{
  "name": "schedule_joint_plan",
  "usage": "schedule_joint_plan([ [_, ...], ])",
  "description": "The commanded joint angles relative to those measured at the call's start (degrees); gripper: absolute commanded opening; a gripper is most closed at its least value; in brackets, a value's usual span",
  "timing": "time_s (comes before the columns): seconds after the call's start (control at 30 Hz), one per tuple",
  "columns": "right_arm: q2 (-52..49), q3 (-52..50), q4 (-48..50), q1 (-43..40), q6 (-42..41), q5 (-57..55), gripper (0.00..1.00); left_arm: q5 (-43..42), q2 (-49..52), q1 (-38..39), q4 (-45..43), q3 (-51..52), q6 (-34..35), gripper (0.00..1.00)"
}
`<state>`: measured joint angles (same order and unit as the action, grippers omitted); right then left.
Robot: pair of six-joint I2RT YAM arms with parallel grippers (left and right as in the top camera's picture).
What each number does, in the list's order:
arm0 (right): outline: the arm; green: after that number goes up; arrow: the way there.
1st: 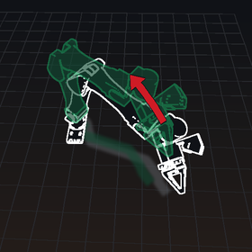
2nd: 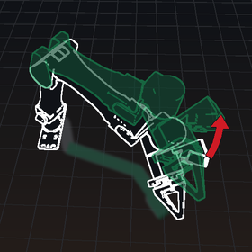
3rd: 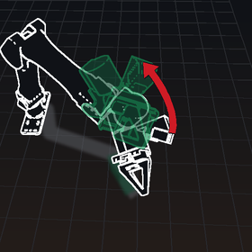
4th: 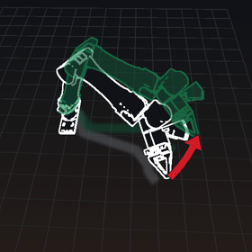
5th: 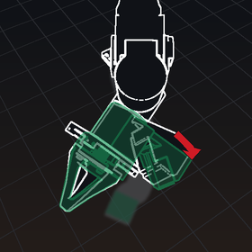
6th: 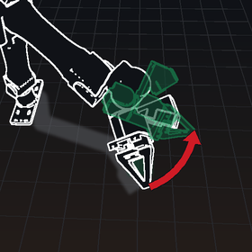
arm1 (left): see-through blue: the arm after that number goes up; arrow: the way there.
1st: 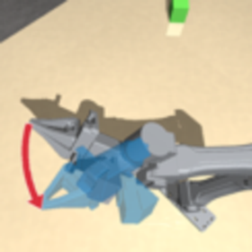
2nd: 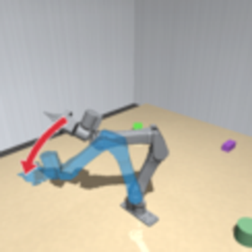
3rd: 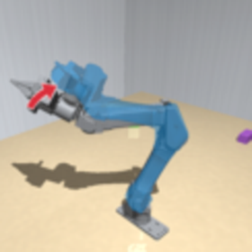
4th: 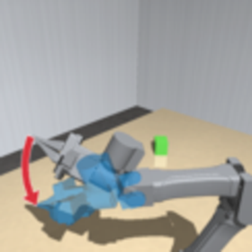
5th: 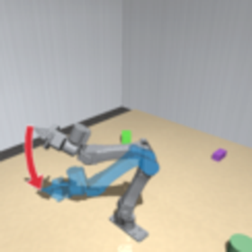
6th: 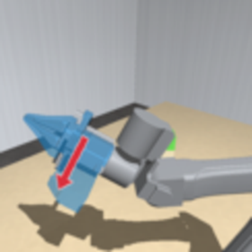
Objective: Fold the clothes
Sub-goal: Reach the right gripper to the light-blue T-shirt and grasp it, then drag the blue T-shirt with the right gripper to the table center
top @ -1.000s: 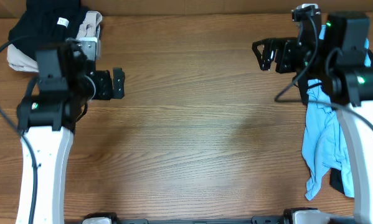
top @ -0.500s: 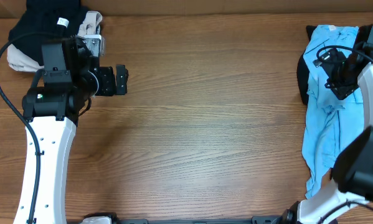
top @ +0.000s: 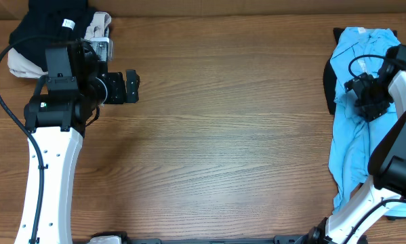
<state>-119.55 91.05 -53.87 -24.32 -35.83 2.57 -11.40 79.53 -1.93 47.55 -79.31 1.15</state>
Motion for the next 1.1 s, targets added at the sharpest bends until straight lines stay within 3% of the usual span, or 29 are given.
schedule_joint_plan([
  [0.0, 0.02, -1.07, 0.48, -0.24, -0.35, -0.63, 0.82, -0.68, -0.37, -0.28, -0.26, -1.44, 0.59, 1.0],
  [0.13, 0.0, -1.09, 0.9, -0.24, 0.04, -0.63, 0.79, -0.68, 0.0, -0.28, -0.22, -1.44, 0.59, 1.0],
  [0.3, -0.02, -1.09, 1.7, -0.24, 0.2, -0.74, 0.54, -0.7, 0.87, -0.28, -0.15, -1.44, 0.61, 0.96],
  [0.6, -0.07, -1.09, 1.68, -0.17, 0.28, -3.04, 0.22, -0.74, 2.32, -0.28, 0.2, -1.44, 0.61, 0.89],
  [0.7, -0.07, -1.09, 1.66, -0.17, 0.33, -3.15, 0.18, -0.72, 2.6, -0.28, 0.2, -1.44, 0.61, 0.83],
  [0.77, -0.07, -1.09, 1.53, -0.17, 0.48, -2.95, 0.05, -0.7, 2.6, -0.28, 0.11, -1.44, 0.59, 0.75],
  [0.9, 0.07, -0.96, 1.53, -0.17, 2.64, -0.07, 0.04, -0.7, 2.56, -0.28, -1.62, -1.44, 0.59, 0.61],
  [1.07, 1.99, 1.92, 0.61, -0.11, 8.85, 10.14, 0.04, -0.46, 1.99, -0.33, -5.53, -2.93, 0.57, 0.56],
])
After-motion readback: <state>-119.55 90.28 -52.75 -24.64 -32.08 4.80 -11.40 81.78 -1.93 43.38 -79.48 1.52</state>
